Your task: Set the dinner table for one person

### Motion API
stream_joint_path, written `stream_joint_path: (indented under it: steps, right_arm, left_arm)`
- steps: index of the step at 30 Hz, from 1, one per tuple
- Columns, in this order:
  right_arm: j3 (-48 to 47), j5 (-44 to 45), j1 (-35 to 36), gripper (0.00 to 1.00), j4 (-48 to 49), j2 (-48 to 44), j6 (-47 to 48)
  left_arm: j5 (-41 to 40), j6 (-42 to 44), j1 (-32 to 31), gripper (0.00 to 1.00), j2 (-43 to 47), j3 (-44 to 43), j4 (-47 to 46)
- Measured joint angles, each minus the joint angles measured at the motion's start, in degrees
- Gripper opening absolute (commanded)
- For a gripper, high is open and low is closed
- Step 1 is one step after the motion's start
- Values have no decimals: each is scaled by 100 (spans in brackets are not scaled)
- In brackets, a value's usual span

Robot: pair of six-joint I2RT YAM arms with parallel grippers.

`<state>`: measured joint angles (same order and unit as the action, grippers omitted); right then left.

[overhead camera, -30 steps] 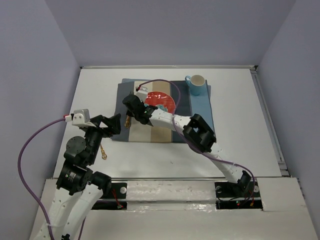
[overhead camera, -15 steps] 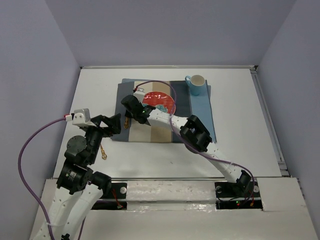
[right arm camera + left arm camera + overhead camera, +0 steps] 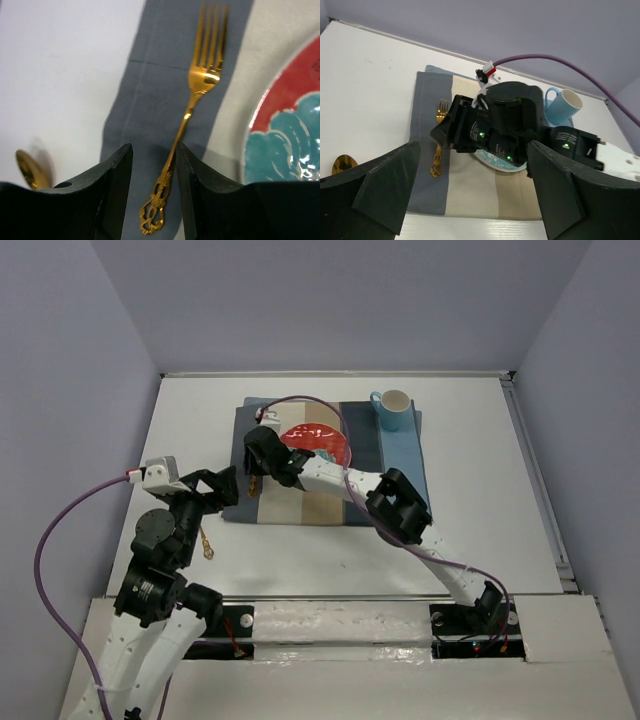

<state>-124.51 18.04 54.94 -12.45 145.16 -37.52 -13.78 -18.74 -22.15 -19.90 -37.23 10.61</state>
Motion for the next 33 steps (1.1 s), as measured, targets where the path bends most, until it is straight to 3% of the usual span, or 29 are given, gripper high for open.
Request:
stream_joint_path:
  steps: [8,13,19,33]
  right_arm:
    - [-37,-555,514,56,372,-275,1209]
    - [-505,-785,1099,56,317,39,1827]
    - [-935,-909,1528,64,109,470,2404]
    - [-1596,-798,1635,59,-98,1215,2920]
  left_arm:
    - [-411,-70,90,99,210,-48,162]
    - [-684,-15,90,99,249,-317,256]
    - [-767,4,90,99,234,-595,302]
    - [-835,13,90,99,184,-673,444]
